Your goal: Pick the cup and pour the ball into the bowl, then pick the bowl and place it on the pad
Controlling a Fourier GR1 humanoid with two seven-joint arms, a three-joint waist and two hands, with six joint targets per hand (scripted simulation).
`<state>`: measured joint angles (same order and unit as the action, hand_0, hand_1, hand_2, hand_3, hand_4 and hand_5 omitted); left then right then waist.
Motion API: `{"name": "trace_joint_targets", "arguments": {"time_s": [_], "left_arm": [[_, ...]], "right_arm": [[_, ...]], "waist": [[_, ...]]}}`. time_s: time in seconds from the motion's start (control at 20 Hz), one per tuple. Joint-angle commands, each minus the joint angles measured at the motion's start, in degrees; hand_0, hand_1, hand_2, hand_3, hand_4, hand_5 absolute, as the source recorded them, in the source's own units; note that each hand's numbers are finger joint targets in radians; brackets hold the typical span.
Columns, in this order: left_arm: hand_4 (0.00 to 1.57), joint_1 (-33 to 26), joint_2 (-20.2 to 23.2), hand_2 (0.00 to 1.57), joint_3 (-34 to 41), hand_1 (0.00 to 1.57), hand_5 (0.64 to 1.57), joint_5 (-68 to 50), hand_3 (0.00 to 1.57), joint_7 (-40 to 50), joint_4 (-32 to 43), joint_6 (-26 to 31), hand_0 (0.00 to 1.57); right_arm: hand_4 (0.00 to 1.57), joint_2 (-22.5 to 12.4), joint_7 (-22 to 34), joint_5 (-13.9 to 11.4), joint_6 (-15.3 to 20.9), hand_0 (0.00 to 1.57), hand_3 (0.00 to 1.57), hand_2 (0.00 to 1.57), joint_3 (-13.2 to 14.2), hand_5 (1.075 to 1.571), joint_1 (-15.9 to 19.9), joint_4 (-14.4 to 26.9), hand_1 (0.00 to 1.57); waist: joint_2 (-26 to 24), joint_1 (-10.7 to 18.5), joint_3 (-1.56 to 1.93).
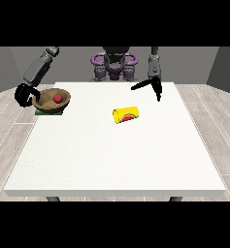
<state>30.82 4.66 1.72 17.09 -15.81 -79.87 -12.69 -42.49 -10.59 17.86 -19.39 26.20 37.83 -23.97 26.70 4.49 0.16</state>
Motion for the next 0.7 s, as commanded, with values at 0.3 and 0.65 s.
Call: {"name": "trace_joint_targets", "arguments": {"time_s": [0.3,0.65], "left_arm": [[0.0,-0.99,2.8,0.0,0.16,0.0,1.563,0.26,0.0,7.11,-11.08,1.91,0.0],[0.0,-4.87,-0.7,0.0,-2.76,0.0,1.566,0.85,0.0,5.54,-9.34,1.08,0.0]], "right_arm": [[1.02,-4.57,-4.53,-2.03,-2.63,1.57,0.46,1.57,-0.15,1.571,1.94,4.35,1.57],[0.74,-5.06,3.33,0.85,-3.34,1.57,0.26,1.57,1.45,1.57,4.48,6.26,1.57]], "waist": [[2.98,-1.12,-0.04],[-1.78,-1.42,-0.12]]}}
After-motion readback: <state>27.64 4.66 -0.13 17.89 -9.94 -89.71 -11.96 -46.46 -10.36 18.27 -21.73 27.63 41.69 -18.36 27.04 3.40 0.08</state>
